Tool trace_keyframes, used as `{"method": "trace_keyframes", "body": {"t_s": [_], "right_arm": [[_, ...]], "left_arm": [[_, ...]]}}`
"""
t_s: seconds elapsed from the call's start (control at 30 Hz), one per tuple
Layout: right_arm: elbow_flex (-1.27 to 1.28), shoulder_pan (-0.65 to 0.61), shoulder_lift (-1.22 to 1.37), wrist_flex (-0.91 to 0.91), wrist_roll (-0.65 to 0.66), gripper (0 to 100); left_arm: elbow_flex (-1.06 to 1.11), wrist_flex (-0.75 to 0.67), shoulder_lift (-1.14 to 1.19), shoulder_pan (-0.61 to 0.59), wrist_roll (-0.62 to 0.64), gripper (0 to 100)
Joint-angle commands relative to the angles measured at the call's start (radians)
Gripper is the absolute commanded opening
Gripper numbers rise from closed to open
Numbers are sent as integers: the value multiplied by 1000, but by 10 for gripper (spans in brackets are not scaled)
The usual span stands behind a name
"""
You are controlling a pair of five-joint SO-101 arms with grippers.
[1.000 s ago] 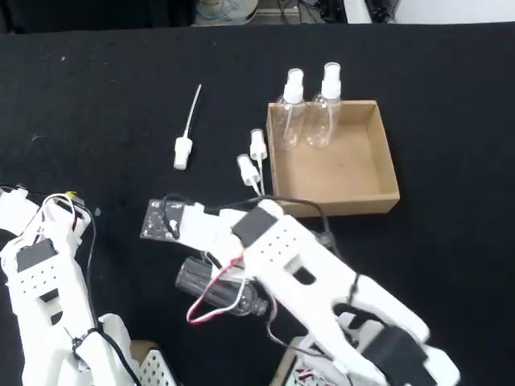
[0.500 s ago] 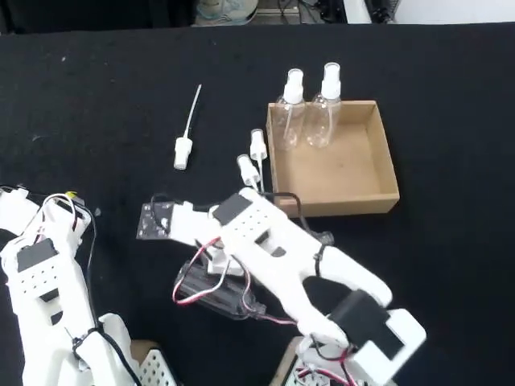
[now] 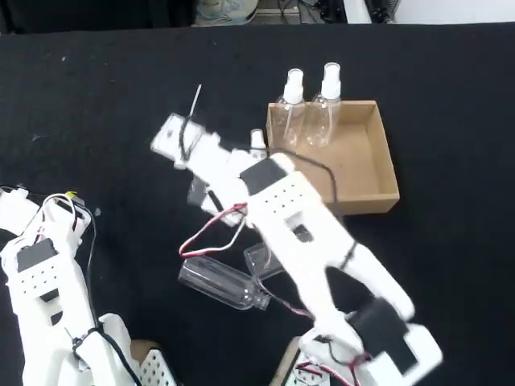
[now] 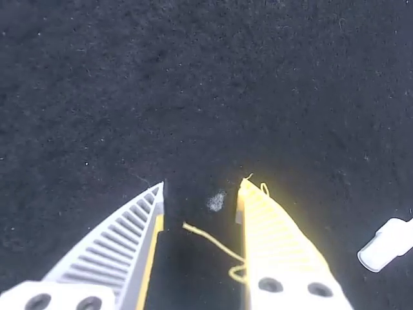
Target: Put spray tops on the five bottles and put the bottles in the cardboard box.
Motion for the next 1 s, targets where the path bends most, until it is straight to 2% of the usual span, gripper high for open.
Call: {"method": "trace_keyframes", "body": {"t_s": [0.0,0.1,0.23,0.37,0.47,0.6,0.7,0.83,0.97], "right_arm": [[-170,35,-157,118,-167,47],[-286,106,-228,262,-273,47],[-414,319,-263,446,-354,47],[-443,637,-263,575,-305,47],[-372,898,-263,575,-222,47],[-157,1194,-263,373,-158,47],[39,1329,-263,129,-132,47],[252,1378,-263,-129,-137,47],[348,1378,-263,-236,-143,47]], "left_arm": [[-58,-21,-18,-10,8,182],[-58,-21,-18,-8,8,183],[-56,-21,-18,-7,8,183],[-56,-21,-18,-7,8,183],[-56,-21,-18,-5,8,183],[-56,-21,-18,-4,8,183],[-54,-21,-18,-4,8,183],[-53,-21,-18,-4,8,183],[-51,-21,-18,-4,8,183]]}}
